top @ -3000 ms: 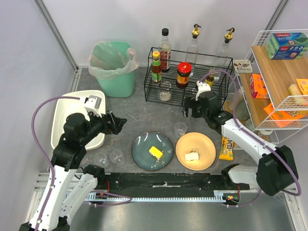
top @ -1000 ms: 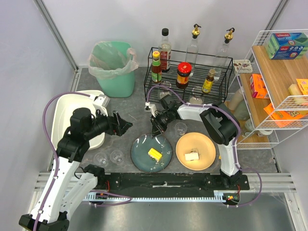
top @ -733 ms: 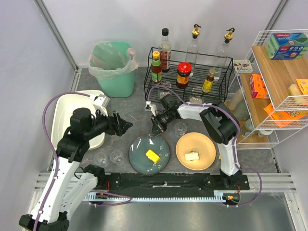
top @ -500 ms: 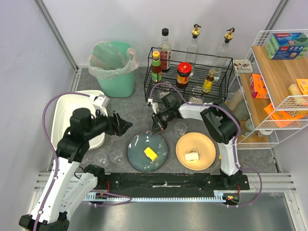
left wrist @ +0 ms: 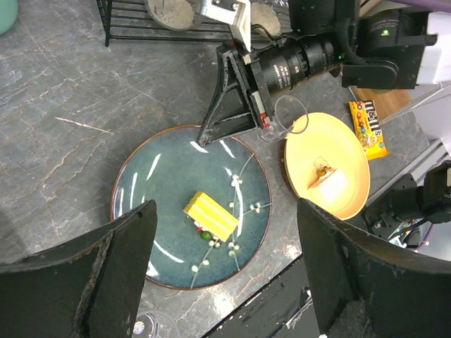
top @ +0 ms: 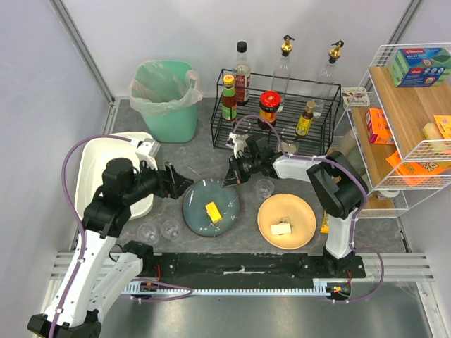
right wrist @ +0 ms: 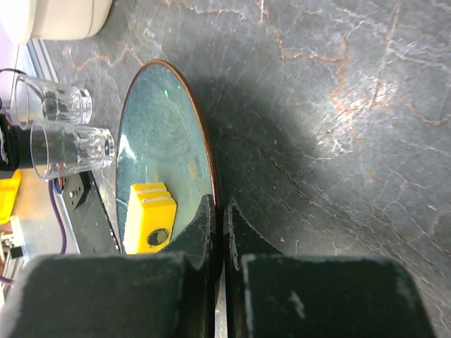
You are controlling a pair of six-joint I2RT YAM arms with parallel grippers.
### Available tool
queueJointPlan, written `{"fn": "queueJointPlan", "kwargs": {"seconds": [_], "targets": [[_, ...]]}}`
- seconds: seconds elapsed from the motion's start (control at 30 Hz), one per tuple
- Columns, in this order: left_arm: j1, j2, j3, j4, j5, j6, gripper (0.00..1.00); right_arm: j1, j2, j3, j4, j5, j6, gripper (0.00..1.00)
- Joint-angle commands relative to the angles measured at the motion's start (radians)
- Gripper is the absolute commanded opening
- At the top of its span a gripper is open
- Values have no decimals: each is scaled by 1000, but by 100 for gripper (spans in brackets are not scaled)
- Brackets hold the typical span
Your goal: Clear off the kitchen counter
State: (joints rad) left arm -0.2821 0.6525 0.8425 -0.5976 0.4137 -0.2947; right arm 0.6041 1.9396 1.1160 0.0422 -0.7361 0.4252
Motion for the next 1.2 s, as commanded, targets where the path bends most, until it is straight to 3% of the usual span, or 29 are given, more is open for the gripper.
{"fn": "queueJointPlan", "kwargs": {"seconds": [0.0,0.47,1.17], "targets": [[-2,-10,26,2,-19,-12,86,-12,-86,-12,153,34,99,0],[0,-30,46,2,-111,-41,86,-36,-220,-61,303,26,294,0],[0,-44,47,-4,-147,-66,85,-21,-327,-48,351,23,408,0]]}}
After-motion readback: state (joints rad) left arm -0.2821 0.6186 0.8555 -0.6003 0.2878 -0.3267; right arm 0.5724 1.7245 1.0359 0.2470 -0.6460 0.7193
